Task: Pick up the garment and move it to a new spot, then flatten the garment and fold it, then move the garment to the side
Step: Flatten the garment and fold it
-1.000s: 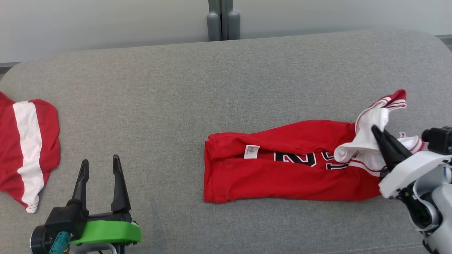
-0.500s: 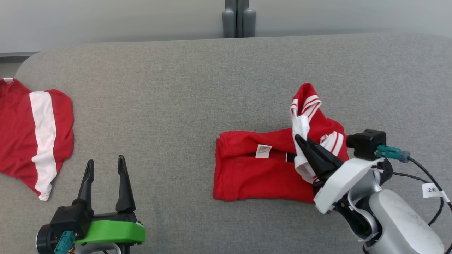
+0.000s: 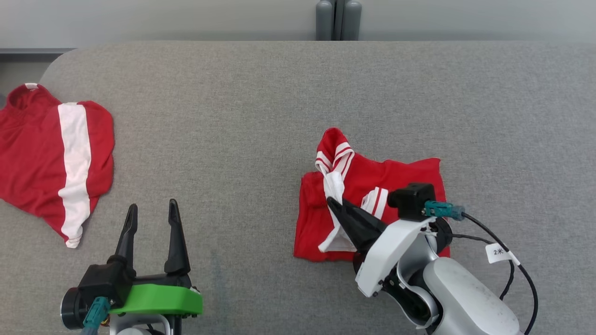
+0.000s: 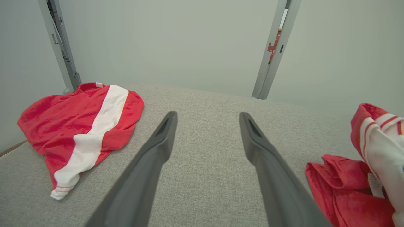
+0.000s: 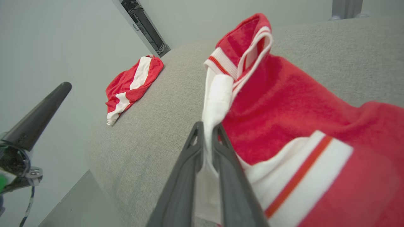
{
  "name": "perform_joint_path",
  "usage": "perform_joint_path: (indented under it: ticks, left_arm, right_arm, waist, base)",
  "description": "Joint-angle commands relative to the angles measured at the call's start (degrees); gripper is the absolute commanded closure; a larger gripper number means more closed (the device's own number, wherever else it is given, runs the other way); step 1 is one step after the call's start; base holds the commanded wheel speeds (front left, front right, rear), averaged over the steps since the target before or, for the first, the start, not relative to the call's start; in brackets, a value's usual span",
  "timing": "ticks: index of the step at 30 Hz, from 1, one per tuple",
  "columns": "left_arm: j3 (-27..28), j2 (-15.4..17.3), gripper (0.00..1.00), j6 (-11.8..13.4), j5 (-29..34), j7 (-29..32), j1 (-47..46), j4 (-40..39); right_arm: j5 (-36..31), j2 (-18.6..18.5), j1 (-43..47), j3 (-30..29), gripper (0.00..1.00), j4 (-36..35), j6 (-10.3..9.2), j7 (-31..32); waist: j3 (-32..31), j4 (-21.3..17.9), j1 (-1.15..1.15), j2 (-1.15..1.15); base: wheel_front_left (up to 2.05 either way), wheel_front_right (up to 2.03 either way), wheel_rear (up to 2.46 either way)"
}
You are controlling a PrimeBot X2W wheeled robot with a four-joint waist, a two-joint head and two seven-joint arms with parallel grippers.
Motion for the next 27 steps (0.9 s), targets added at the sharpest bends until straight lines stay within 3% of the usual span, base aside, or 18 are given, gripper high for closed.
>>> perform_joint_path:
  ticks: [1,2,9,20,27]
  left_arm:
    - [-0.1,0.1,0.00,0.3,-0.7,0.0,-1.1,0.1]
    - [-0.2,0.1,0.00,0.3,-0.8,0.0,-1.1,0.1]
    - [0.5,0.1,0.00,0.3,-0.5,0.0,-0.2,0.3]
    - [1.2,0.1,0.00,0.0,0.3,0.0,0.7,0.0]
    - [1.3,0.1,0.00,-0.2,0.5,0.0,0.8,-0.1]
  right_arm:
    - [-0.3,0.1,-1.1,0.3,0.25,0.7,-0.03,-0.9]
    - [-0.3,0.3,-1.2,0.6,0.00,1.1,-0.03,-1.3]
    - [-0.4,-2.4,-3.2,-2.2,0.00,0.5,-0.03,-7.7]
    - [-1.6,-11.1,1.2,-15.9,0.00,-0.9,-0.03,-14.7]
    - [-2.3,-12.0,6.6,-20.2,0.00,-1.9,-0.03,-16.0]
  waist:
    - [0.2,0.3,0.00,0.00]
    - [0.2,0.3,0.00,0.00]
    - [-0.8,-0.6,0.00,0.00]
    - [-1.9,-2.9,0.00,0.00]
    - [-2.0,-3.8,0.00,0.00]
  base:
    - [0.00,0.00,0.00]
    - [0.00,0.00,0.00]
    - [0.00,0.00,0.00]
    - [0.00,0.00,0.00]
    - [0.00,0.00,0.00]
